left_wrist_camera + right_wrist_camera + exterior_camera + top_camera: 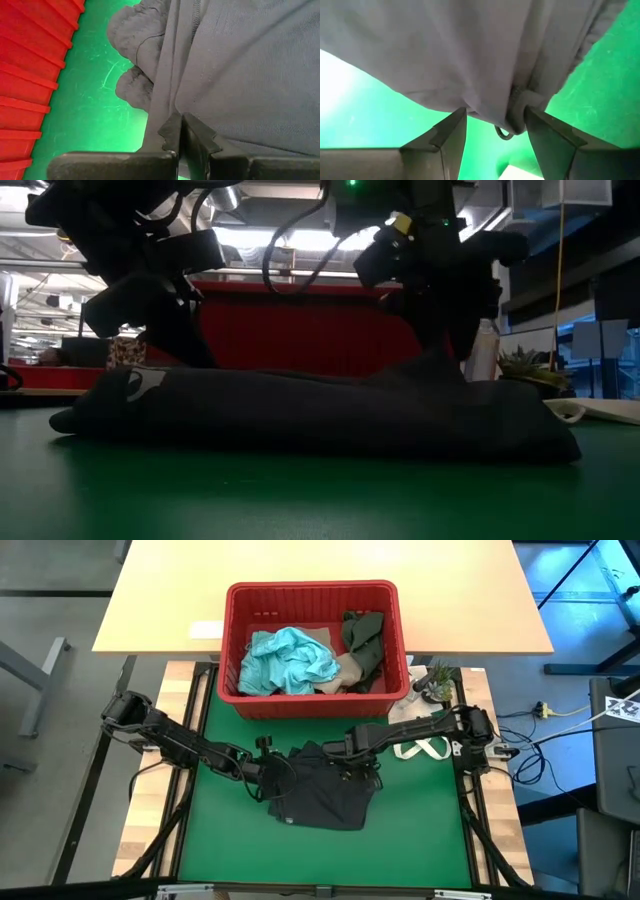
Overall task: Fold Laundry from Bin
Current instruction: Fold the black shorts from the red laundry bin
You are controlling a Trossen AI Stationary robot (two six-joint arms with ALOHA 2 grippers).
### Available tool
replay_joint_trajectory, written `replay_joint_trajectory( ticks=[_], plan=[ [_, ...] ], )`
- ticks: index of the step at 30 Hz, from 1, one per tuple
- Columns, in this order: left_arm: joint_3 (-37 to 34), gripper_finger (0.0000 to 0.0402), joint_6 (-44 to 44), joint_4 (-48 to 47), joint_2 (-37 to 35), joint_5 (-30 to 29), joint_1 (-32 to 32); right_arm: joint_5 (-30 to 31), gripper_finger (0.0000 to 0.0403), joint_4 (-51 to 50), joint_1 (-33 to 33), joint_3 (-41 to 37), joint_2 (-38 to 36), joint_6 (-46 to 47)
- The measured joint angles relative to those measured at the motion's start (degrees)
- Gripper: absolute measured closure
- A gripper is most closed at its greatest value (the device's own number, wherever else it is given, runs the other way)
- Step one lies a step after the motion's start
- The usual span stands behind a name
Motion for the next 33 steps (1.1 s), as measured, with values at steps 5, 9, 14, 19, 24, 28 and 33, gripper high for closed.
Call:
replay_joint_trajectory(
  ticks=[5, 9, 14, 19, 24, 28, 33],
  plan=[
    [0.0, 0.0390, 0.1, 0.0, 0.0, 0.0, 0.0, 0.7, 0.0218, 0.2, 0.0, -0.1, 0.0, 0.0],
    [0.0, 0.0390, -0.9, 0.0, 0.0, -0.7, 0.0, 3.6, 0.0277, 0.2, 0.0, -0.1, 0.0, 1.2],
    [0.0, 0.0390, -2.4, 0.0, 0.0, -4.0, 0.0, 7.5, 0.0386, -0.1, 0.0, -0.1, 0.0, 4.1],
    [0.0, 0.0390, -2.4, 0.0, 0.0, -5.9, 0.0, 12.9, 0.0377, -4.6, 0.0, 0.7, 0.0, 8.7],
    [0.0, 0.0390, -2.5, 0.1, 0.0, -9.8, -0.6, 17.6, 0.0397, -8.9, 0.0, 0.8, 0.0, 15.4],
    [0.0, 0.0390, -2.6, 0.2, 0.0, -14.8, -1.0, 19.2, 0.0389, -9.0, -0.1, 0.8, 0.0, 17.7],
    [0.0, 0.0390, -2.9, 0.1, 0.0, -14.5, 0.5, 21.9, 0.0397, -6.3, -2.2, 0.4, 0.0, 18.1]
  ],
)
